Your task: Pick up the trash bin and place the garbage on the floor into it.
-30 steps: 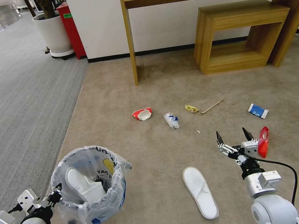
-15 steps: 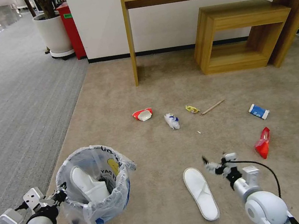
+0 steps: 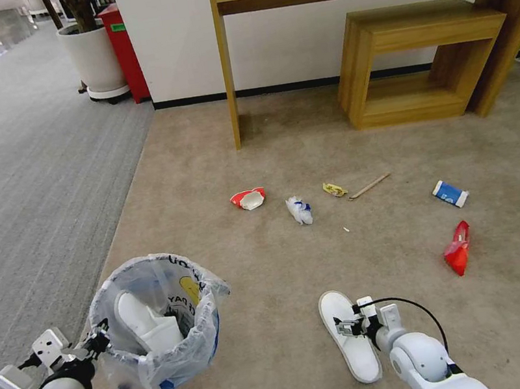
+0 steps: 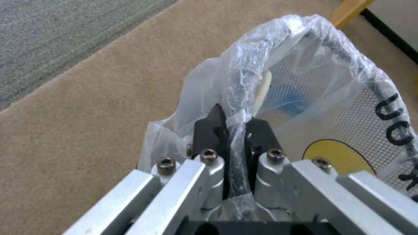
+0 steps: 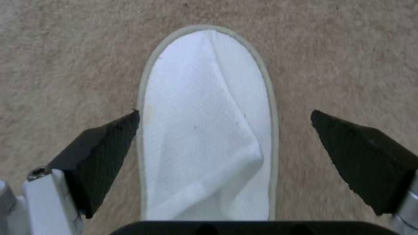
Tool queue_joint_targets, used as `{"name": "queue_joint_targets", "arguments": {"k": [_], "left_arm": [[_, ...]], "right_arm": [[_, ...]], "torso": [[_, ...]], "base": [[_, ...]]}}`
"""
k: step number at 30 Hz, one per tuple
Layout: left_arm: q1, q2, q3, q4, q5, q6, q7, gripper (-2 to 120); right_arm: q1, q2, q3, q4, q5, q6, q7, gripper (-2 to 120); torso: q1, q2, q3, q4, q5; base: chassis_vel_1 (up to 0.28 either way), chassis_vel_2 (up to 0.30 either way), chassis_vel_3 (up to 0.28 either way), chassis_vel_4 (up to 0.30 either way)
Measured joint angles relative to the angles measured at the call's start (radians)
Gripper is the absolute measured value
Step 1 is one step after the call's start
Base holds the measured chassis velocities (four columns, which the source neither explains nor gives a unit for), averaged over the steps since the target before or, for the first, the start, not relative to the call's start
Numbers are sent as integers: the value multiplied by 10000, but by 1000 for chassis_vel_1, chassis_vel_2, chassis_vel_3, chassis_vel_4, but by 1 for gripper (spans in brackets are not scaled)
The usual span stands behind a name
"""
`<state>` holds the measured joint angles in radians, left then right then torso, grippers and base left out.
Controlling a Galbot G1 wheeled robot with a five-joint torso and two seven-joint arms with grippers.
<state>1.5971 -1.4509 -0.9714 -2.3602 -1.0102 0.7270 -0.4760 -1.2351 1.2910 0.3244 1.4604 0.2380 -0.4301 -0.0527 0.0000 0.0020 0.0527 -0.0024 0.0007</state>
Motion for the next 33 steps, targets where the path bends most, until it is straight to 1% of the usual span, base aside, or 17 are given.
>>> {"name": "queue_joint_targets", "arguments": {"k": [1,2,5,7,10,11,14,15,17,19,21,23,24,26,27,31,33], "left_arm": [[-4,6,-22,13,0,-2,0,3],[-4,6,-22,13,0,-2,0,3],[-31,10,-12,23,1,-5,0,3],[-35,9,-4,23,1,-6,0,3],[-81,-2,103,23,34,-7,0,3],[-81,-2,103,23,34,-7,0,3],[-119,-3,138,46,63,-7,-1,3],[-119,-3,138,46,63,-7,-1,3],[-140,10,135,75,65,-7,-1,3],[-144,13,131,79,64,-7,-1,3],[-169,47,80,101,35,-10,-1,3],[-171,52,72,103,29,-11,-1,3],[-172,62,54,109,11,-12,-1,3],[-163,63,54,110,4,-15,-1,3],[-150,56,61,110,1,-20,1,3],[-137,50,78,109,0,-24,3,3],[-111,32,170,69,25,-35,3,3]], "right_arm": [[95,17,18,-168,-49,87,-95,95],[95,17,18,-168,-49,87,-95,95],[281,65,36,-480,-162,223,-369,80],[292,71,36,-506,-175,234,-404,78],[308,90,17,-603,-315,274,-580,61],[308,90,17,-603,-315,274,-580,61],[270,86,23,-606,-369,283,-628,50],[270,86,23,-606,-369,283,-628,50],[214,67,56,-615,-414,310,-687,37],[208,65,59,-618,-423,315,-696,37],[126,39,95,-658,-551,386,-776,25],[116,35,101,-661,-567,391,-782,22],[65,25,139,-666,-635,413,-794,14],[23,23,169,-660,-657,435,-794,7],[-31,21,196,-603,-657,500,-788,0],[-104,19,232,-490,-639,663,-766,0],[-328,-11,245,-175,-128,2107,-830,0]], "torso": [[-1,0,0,0,0],[-1,0,0,0,0],[0,0,0,0,0],[0,0,0,0,0],[0,0,0,-1,0],[0,0,0,-1,0],[0,0,-1,-1,0],[0,0,-1,-1,0],[0,0,-1,-1,0],[0,0,-1,0,0],[0,0,-1,-1,1],[0,0,-1,-1,1],[0,0,-1,-1,0],[0,0,-1,-1,0],[0,0,-1,-1,1],[0,0,-1,-1,0],[0,0,0,-2,2]], "base": [[0,0,0,0],[0,0,0,0],[0,0,0,0],[0,0,0,0],[0,0,0,0],[0,0,0,0],[0,0,0,0],[0,0,0,0],[0,0,0,0],[0,0,0,0],[0,0,0,0],[0,0,0,0],[0,0,0,0],[0,0,0,0],[0,0,0,0],[0,0,0,0],[0,0,0,0]]}}
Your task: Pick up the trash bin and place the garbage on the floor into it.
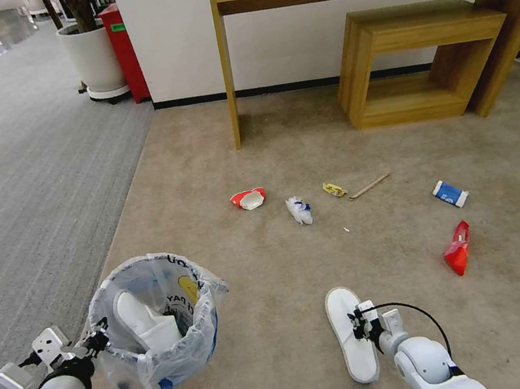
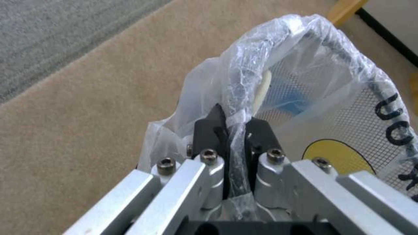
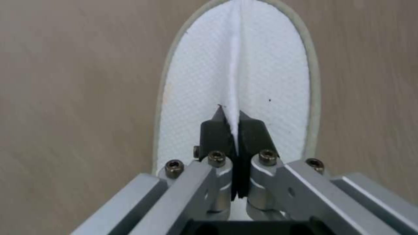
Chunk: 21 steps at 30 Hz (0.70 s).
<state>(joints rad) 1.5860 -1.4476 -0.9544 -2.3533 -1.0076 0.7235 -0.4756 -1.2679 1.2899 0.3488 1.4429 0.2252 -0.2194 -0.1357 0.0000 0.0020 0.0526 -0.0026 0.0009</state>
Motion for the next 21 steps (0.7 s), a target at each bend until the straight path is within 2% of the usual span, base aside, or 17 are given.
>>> {"name": "queue_joint_targets", "arguments": {"k": [1,2,3,4,5,6,7,8,9,10,13,17,19,21], "left_arm": [[26,-23,86,-14,49,-9,0,3],[109,-116,321,-44,228,-20,0,3],[109,-116,321,-44,228,-20,0,3],[153,-189,484,-69,349,-23,1,3],[171,-218,558,-81,406,-24,1,3],[200,-269,685,-103,527,-25,15,3],[200,-269,685,-103,527,-25,15,3],[256,-348,884,-147,729,-40,52,3],[282,-378,961,-166,800,-46,62,3],[357,-467,1184,-223,985,-54,100,3],[394,-520,1337,-257,1095,-57,120,3],[445,-742,2047,-430,1449,-106,140,3],[455,-754,2106,-466,1423,-108,140,3],[551,-762,2418,-840,980,-65,46,3]], "right_arm": [[-49,-3,-1,130,368,901,-262,0],[-18,12,12,368,1493,3448,-1443,0],[-18,12,12,368,1493,3448,-1443,0],[20,12,78,665,2180,4441,-2402,0],[21,-6,115,908,2546,4763,-2914,0],[-21,-99,157,1622,3435,5182,-3872,0],[-21,-99,157,1622,3435,5182,-3872,0],[-99,-236,172,2602,4651,5381,-4766,0],[-118,-272,173,2899,5005,5408,-4983,0],[-134,-352,179,3759,5954,5417,-5565,0],[-125,-371,182,4238,6378,5371,-5818,0],[-43,-311,-278,5598,7041,5045,-6301,0],[-35,-310,-375,5616,7052,5038,-6362,0],[49,-380,-1075,5295,6849,5111,-6752,0]], "torso": [[0,0,0,0,0],[0,0,0,1,0],[0,0,0,1,0],[0,0,0,4,1],[0,0,0,4,2],[0,0,0,3,0],[0,0,0,3,0],[0,0,0,3,-3],[0,0,0,1,-2],[0,0,-1,2,-1],[0,0,-1,2,-2],[0,0,0,2,-1],[0,0,-1,1,-2],[0,0,0,2,0]], "base": [[0,0,0,0],[0,0,0,0],[0,0,0,0],[0,0,0,0],[0,0,0,0],[0,0,0,0],[0,0,0,0],[0,0,0,0],[0,0,0,0],[0,0,0,0],[0,0,0,0],[0,0,0,0],[0,0,0,0],[0,0,0,0]]}}
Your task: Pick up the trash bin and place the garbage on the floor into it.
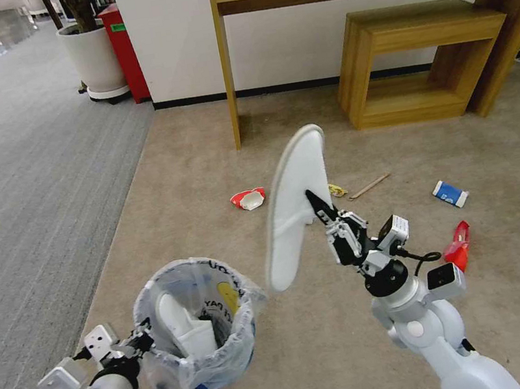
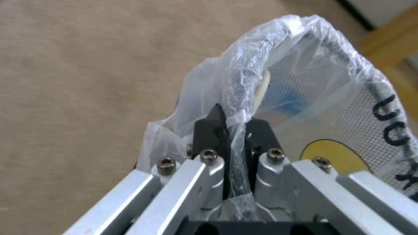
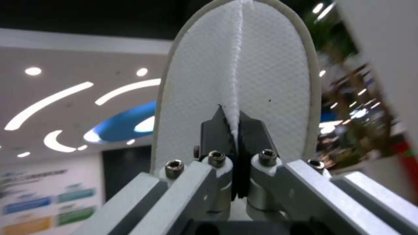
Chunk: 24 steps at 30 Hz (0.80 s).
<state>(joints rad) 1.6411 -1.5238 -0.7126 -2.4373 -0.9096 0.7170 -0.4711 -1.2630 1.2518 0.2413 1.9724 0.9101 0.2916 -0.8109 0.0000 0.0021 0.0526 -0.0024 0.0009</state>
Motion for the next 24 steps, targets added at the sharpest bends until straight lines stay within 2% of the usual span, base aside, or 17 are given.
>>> {"name": "queue_joint_targets", "arguments": {"k": [5,9,24], "left_arm": [[220,44,585,-599,-497,143,-208,3],[374,87,884,-658,-929,168,-295,3],[353,209,1051,-653,-1186,172,-276,3]], "right_arm": [[79,-40,-705,-655,-799,145,-521,0],[346,131,-919,-927,-1040,163,-624,0],[824,240,-861,-1280,-1468,153,-457,0]], "torso": [[0,0,1,0,3],[0,-1,1,-1,-1],[0,0,1,0,-1]], "base": [[0,0,0,0],[0,0,0,0],[0,0,0,0]]}}
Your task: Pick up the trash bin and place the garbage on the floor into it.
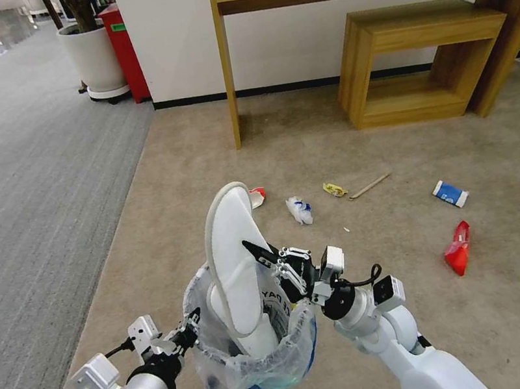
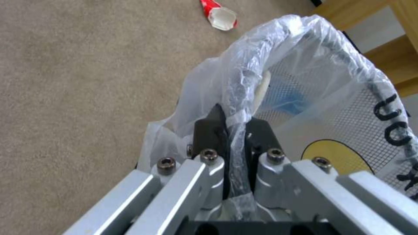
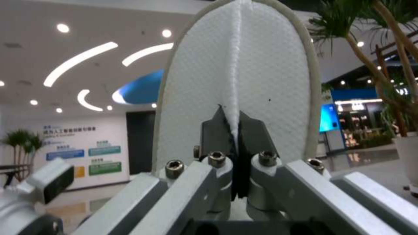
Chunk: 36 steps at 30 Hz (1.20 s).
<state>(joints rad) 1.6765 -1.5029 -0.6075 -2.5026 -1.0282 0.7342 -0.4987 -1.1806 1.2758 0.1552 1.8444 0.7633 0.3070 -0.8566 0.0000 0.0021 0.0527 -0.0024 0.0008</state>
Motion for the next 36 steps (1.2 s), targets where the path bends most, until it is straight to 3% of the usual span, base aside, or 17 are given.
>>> {"name": "queue_joint_targets", "arguments": {"k": [4,6,8,10,18,20,21,23,25,27,29,36], "left_arm": [[-15,22,0,7,-17,4,5,3],[-23,67,-97,12,-58,10,13,3],[-33,79,-138,12,-73,10,13,3],[-97,127,-388,14,-122,11,14,3],[-218,214,-752,20,-196,17,18,3],[-290,231,-871,21,-196,19,22,3],[-400,265,-1064,23,-139,19,53,3],[-453,287,-1158,41,-52,20,112,3],[-618,373,-1453,379,276,5,300,3],[-652,390,-1543,523,318,-6,326,3],[-700,399,-1761,795,436,-59,417,3],[-856,370,-2155,1046,935,-191,532,3]], "right_arm": [[-146,-51,179,-175,-815,29,-32,3],[-278,-130,339,-205,-1158,14,-271,14],[-299,-148,364,-205,-1181,8,-286,15],[-374,-229,513,-165,-1207,-4,-218,29],[-573,-469,1093,170,-1035,-19,250,52],[-659,-516,1273,314,-909,-20,655,61],[-818,-535,1615,548,-897,-55,1478,68],[-893,-527,1807,641,-1088,-61,1873,70],[-1178,-371,2571,781,-2283,14,3065,82],[-1279,-273,2927,786,-2731,103,3280,86],[-1628,-130,3716,745,-3355,439,3768,96],[-2299,252,5123,390,-4018,1076,4283,100]], "torso": [[0,0,0,0,1],[0,-1,0,-1,0],[0,0,0,-1,0],[0,-1,0,0,1],[0,-1,0,0,0],[0,0,0,0,0],[0,0,0,0,0],[0,0,0,0,0],[0,0,0,-1,0],[0,-1,0,-1,0],[0,-1,0,0,0],[0,0,0,-1,0]], "base": [[0,0,0,0],[0,0,0,0],[0,0,0,0],[0,0,0,0],[0,0,0,0],[0,0,0,0],[0,0,0,0],[0,0,0,0],[0,0,0,0],[0,0,0,0],[0,0,0,0],[0,0,0,0]]}}
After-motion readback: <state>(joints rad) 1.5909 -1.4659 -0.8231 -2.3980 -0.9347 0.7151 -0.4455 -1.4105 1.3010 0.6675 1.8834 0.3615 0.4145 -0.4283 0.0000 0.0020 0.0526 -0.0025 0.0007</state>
